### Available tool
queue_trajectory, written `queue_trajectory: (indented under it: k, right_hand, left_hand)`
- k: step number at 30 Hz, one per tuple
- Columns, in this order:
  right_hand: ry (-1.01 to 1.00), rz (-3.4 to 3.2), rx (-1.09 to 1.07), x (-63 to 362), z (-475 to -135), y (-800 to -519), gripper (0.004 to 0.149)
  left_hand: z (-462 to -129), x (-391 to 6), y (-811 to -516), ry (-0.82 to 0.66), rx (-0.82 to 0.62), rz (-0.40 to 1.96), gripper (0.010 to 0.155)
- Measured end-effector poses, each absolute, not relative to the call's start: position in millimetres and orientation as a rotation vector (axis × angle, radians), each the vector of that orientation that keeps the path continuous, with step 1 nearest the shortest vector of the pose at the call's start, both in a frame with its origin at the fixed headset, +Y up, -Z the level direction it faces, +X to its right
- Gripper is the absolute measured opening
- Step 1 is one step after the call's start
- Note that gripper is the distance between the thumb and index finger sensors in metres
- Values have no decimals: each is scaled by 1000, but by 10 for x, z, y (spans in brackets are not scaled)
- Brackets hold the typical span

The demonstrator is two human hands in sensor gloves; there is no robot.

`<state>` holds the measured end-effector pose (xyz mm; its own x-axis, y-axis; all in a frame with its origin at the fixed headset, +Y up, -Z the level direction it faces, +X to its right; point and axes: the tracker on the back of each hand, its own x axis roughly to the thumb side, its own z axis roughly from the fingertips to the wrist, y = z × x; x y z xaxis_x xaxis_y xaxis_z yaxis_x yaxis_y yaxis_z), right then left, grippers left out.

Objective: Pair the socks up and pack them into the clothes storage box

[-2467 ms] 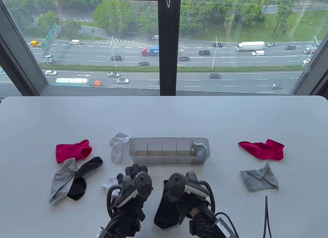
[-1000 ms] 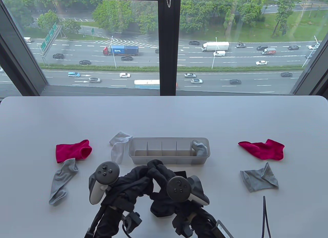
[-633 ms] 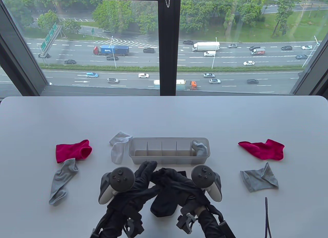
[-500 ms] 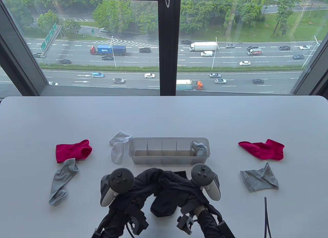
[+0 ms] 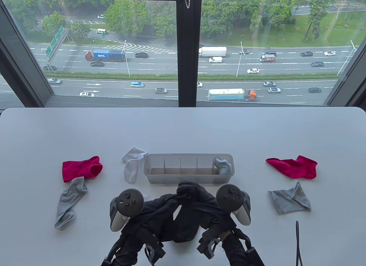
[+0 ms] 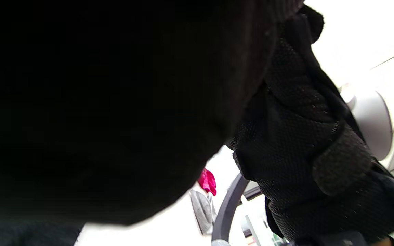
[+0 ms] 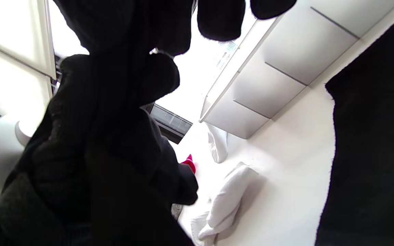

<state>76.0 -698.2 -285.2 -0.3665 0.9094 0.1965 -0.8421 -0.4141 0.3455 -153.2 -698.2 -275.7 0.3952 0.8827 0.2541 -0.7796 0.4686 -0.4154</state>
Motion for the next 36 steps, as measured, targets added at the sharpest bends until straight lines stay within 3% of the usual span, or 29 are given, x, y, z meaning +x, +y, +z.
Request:
queue_trajectory:
  k: [3,7,10,12,16,19,21,23,24,28,30,33,35,36]
  right_hand:
    - [124,2015,335,853,-2860,-7002,40]
    - [105,2015,282,907,-2867,-6996,40]
    - [93,2049,274,906,-2864,-6996,40]
    - [140,1985,291,904,-2876,-7019,42]
    - [276,1846,384,920,-2917,-7087,84]
    - [425,1836,485,833,-2932,-7136,94]
    - [444,1860,484,757,-2915,-7144,81]
    - [370,1879,380,766,-2917,-7117,44]
    - [320,1885,361,794,-2915,-7098,39]
    - [286,1908,367,856,-2920,-7079,39]
    - [258,1899,332,878,-2912,-7063,38]
    - [153,2004,296,894,-2883,-7010,38]
    - [161,2026,353,850,-2871,-6989,38]
    - [184,2010,383,811,-2856,-6983,38]
  left_hand:
    - [-2743,-1483,-6955,-466,-310,934,70]
    - [-2733,-1453,-6903,-428,-208,868,62]
    - [-2723,-1475,-6900,-417,-161,896,44]
    - [-2720,-1517,-6931,-390,-151,927,45]
    - [-2727,-1639,-6968,-318,-94,1015,47]
    - [-2720,-1646,-6950,-335,-99,1083,48]
    - [-2715,-1614,-6947,-363,-120,1090,48]
    - [-2711,-1605,-6944,-363,-126,1069,48]
    - [-2716,-1607,-6938,-343,-111,1066,47]
    - [-2722,-1616,-6935,-298,-84,1068,47]
    - [-2689,-1634,-6930,-233,-8,1016,53]
    - [-2657,-1618,-6862,-338,52,1069,60]
    - [-2680,-1534,-6872,-481,-49,1072,67]
    - [-2676,-1489,-6897,-478,-106,1028,71]
